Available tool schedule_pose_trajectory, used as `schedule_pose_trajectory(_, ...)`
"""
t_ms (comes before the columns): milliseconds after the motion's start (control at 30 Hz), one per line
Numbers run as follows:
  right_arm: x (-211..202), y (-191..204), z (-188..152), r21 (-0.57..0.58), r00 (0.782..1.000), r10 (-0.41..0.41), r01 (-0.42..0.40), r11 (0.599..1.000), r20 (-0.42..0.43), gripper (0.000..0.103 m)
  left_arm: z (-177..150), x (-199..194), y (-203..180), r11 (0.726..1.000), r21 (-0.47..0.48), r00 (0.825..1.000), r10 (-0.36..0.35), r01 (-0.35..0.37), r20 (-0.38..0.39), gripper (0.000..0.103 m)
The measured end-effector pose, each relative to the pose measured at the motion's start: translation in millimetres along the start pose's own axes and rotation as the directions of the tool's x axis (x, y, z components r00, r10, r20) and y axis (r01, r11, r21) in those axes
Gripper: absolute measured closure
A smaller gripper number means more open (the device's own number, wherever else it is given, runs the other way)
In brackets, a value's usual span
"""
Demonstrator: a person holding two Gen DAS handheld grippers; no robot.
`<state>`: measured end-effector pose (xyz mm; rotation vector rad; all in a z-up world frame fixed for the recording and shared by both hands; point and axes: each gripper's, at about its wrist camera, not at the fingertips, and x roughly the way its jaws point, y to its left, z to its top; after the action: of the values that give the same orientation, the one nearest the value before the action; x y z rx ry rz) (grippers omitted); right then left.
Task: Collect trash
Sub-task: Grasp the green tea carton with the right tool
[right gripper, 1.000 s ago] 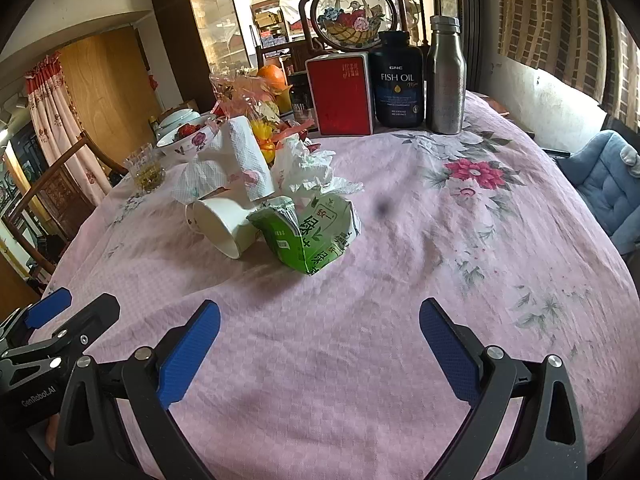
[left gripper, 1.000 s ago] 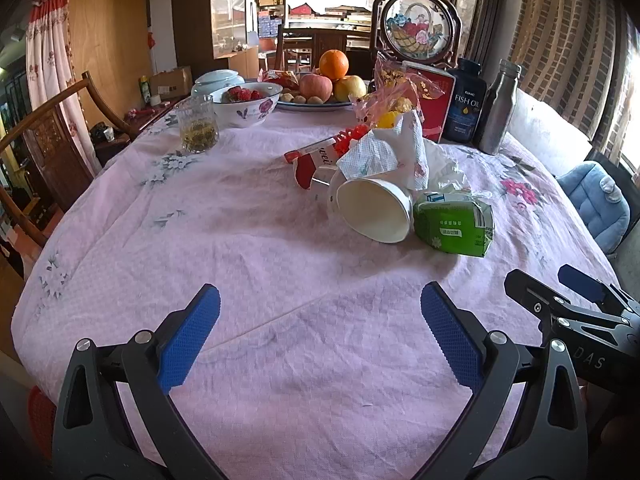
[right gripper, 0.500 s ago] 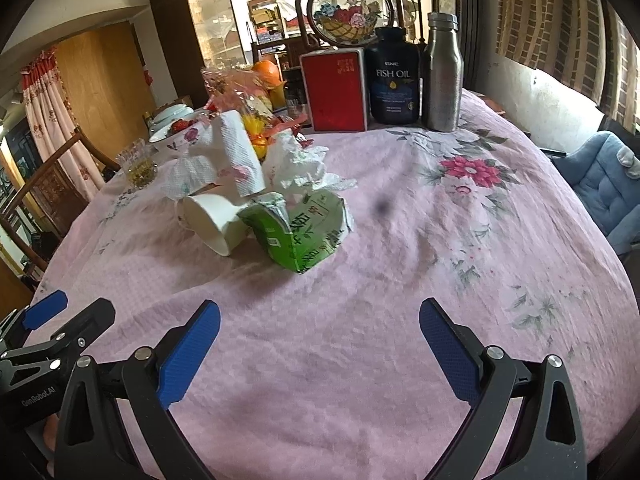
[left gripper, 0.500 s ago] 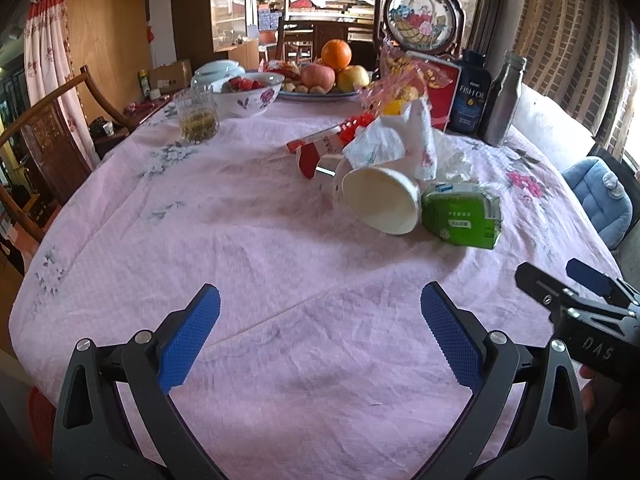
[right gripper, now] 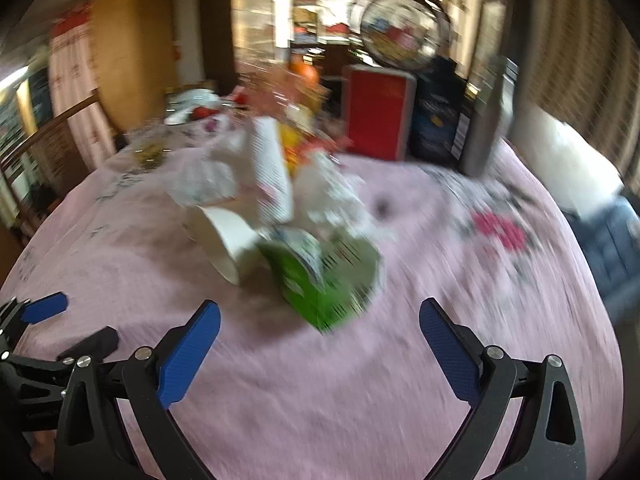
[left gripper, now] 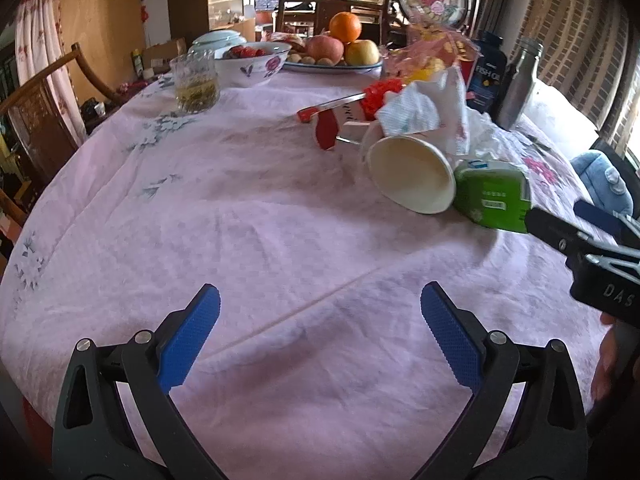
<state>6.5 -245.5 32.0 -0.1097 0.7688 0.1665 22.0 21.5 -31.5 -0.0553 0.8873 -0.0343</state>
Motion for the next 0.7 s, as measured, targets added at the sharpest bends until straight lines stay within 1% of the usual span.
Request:
schedule_pose_trajectory(67,4.3,4.3,7.1,-0.056,1.000,0.029,-0.029,0.998,0.012,0.011,1.4,2.8,5.8,1.000,-0.011,1.000,0.003,-0.003,-0.006,0.006)
schedule_pose_trajectory(100,8.8,5.9,10.5,-0.080,0.999,0.038,-0.038,0.996,0.001,0.015,2.0,3.8,7.8,1.000,-0.015,1.000,0.004,-0.004,-0.008,0.006)
schedule_pose_trajectory(133,13.7,5.9,13.3,-0.093,0.999,0.049,-0.050,0.994,-0.019,0.023,2.9,5.4,10.5,1.000,-0.020,1.000,0.007,-0.007,-0.011,0.006)
schedule_pose_trajectory(167,19.6,4.3,15.9,-0.101,0.996,0.078,-0.082,0.991,-0.045,0.027,3.6,6.9,12.4,1.000,-0.024,1.000,0.006,-0.007,-0.013,0.006)
schedule_pose_trajectory(200,25.8,1.8,17.7,-0.103,0.992,0.106,-0.113,0.988,-0.072,0.033,3.9,7.9,13.1,1.000,-0.027,1.000,0.007,-0.007,-0.016,0.006)
schedule_pose_trajectory(333,42.5,-5.0,19.8,-0.094,0.977,0.166,-0.179,0.979,-0.133,0.052,7.7,14.8,14.7,0.999,-0.032,0.999,0.007,-0.008,-0.032,0.006)
schedule_pose_trajectory(367,45.6,-6.3,20.0,-0.087,0.974,0.175,-0.188,0.978,-0.142,0.053,8.5,16.1,14.0,1.000,-0.030,0.999,0.006,-0.007,-0.035,0.006)
schedule_pose_trajectory(400,49.3,-8.0,20.6,-0.077,0.972,0.182,-0.195,0.978,-0.151,0.056,8.8,16.8,13.2,1.000,-0.027,0.999,0.005,-0.006,-0.035,0.006)
schedule_pose_trajectory(433,52.0,-7.5,20.9,-0.067,0.970,0.190,-0.202,0.977,-0.155,0.063,9.5,17.5,11.8,1.000,-0.023,0.999,0.004,-0.004,-0.036,0.006)
schedule_pose_trajectory(467,53.8,-7.5,20.3,-0.059,0.967,0.201,-0.212,0.975,-0.157,0.066,10.0,18.0,10.5,1.000,-0.018,0.999,0.003,-0.004,-0.036,0.006)
schedule_pose_trajectory(500,56.4,-7.0,19.7,-0.053,0.963,0.216,-0.227,0.973,-0.162,0.071,10.6,18.9,9.3,1.000,-0.014,0.999,0.004,-0.005,-0.036,0.006)
schedule_pose_trajectory(567,61.3,-5.6,19.8,-0.048,0.958,0.228,-0.240,0.970,-0.171,0.078,11.3,20.3,6.8,1.000,-0.008,0.999,0.007,-0.007,-0.040,0.006)
schedule_pose_trajectory(600,64.4,-6.4,20.1,-0.048,0.958,0.227,-0.239,0.970,-0.174,0.086,11.5,20.9,6.0,1.000,-0.006,0.999,0.008,-0.008,-0.042,0.006)
schedule_pose_trajectory(700,64.8,-8.8,21.0,-0.019,0.958,0.239,-0.245,0.969,-0.157,0.095,12.9,21.8,3.7,1.000,-0.004,0.999,0.005,-0.005,-0.050,0.006)
